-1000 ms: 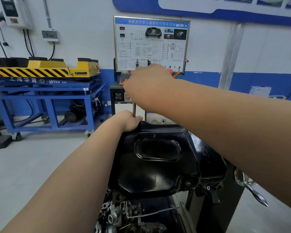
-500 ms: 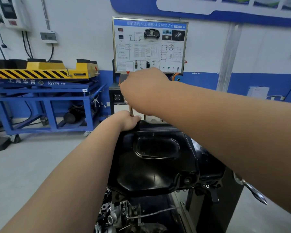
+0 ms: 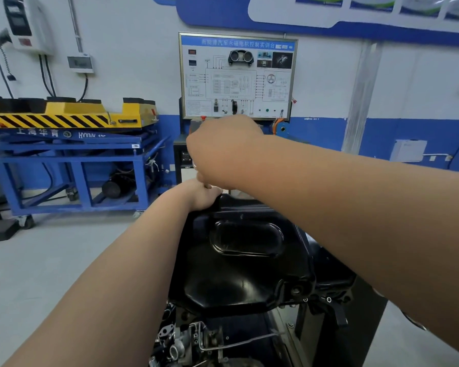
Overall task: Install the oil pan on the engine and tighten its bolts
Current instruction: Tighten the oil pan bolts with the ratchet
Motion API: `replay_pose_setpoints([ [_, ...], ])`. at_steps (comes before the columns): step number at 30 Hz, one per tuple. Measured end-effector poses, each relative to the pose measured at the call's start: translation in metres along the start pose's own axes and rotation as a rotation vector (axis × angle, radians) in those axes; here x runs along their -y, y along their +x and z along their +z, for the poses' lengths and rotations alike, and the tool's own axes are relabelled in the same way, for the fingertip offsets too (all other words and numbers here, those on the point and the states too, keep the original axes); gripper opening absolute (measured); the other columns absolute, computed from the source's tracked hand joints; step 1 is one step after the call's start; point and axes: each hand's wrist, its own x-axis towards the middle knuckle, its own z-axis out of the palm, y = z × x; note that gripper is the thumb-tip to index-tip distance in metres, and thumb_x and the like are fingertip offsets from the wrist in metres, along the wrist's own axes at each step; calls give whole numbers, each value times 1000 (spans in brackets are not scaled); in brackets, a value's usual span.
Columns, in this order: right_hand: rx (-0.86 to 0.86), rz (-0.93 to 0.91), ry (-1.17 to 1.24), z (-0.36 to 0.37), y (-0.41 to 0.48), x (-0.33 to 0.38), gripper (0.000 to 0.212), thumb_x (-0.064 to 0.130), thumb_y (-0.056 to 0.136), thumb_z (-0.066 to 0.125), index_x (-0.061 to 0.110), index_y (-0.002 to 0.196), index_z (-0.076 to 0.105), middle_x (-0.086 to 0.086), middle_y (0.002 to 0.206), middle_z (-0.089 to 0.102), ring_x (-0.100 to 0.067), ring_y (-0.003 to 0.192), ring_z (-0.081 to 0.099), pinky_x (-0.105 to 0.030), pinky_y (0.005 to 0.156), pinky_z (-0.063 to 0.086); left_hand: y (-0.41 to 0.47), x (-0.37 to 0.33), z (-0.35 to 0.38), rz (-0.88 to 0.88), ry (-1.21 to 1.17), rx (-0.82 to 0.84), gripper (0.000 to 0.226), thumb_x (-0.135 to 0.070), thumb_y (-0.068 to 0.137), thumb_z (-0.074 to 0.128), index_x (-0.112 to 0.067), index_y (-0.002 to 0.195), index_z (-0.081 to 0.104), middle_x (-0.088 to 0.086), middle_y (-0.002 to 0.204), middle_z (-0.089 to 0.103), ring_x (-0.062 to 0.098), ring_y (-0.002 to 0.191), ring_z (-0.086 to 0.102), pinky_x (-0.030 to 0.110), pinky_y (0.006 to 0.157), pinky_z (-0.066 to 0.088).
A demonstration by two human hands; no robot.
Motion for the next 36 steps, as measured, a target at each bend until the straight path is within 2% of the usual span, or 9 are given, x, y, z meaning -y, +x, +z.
replay_pose_setpoints([
  [5,-14,-102,-65,-8,-4,-6,24,5,87,52,15,74,35,-2,79,36,-21,87,32,-38,72,32,4,3,2,-69,-4,-30,51,-44,95,43,-10,131,54,12,134,54,32,121,49,44,106,37],
  [9,-49,-20,-98,4,-1,-2,33,18,92,48,16,63,32,2,66,35,-17,56,35,-29,53,30,6,2,3,-9,14,-32,39,-27,96,42,-1,121,57,20,125,57,38,117,51,48,101,42],
  [13,-10,61,29,4,-1,-1,43,43,94,43,19,63,27,2,67,33,-16,54,31,-29,46,22,4,1,4,-127,141,182,30,-27,91,57,-6,110,65,11,117,65,29,106,61,39,92,50],
  [16,-16,2,-2,2,0,-3,25,17,91,50,13,70,36,2,68,32,-17,57,36,-27,47,23,7,3,3,-47,17,-10,45,-36,96,45,-8,130,54,11,132,55,31,120,51,44,105,39],
  [20,-29,-105,-67,-6,-3,-12,17,4,86,50,16,84,38,1,70,28,-22,94,41,-34,70,29,8,3,3,-96,23,-35,56,-50,94,42,-10,132,55,11,134,55,30,121,50,42,106,38],
  [24,-49,-78,-128,2,-1,-7,32,19,89,50,16,64,32,1,66,35,-18,60,40,-32,60,32,8,6,1,-10,1,-20,44,-39,95,42,-8,122,58,12,127,58,32,117,52,45,103,40],
  [28,4,25,6,6,-4,-6,43,49,93,42,18,63,31,2,67,38,-16,55,36,-28,46,25,7,2,4,13,14,-20,23,-17,97,37,-6,95,58,13,104,59,21,90,50,40,91,43],
  [32,-45,-40,-27,3,-4,-5,26,15,90,51,10,69,37,1,66,35,-17,60,38,-27,48,27,8,5,2,-1,10,-15,43,-36,97,40,-9,127,55,9,129,56,29,117,51,42,104,39],
  [36,-46,-158,-104,-5,-7,-13,21,3,86,50,15,76,36,-1,67,28,-20,87,32,-36,73,28,11,4,3,-65,30,-28,58,-50,95,42,-10,135,51,11,138,52,30,124,48,43,107,36],
])
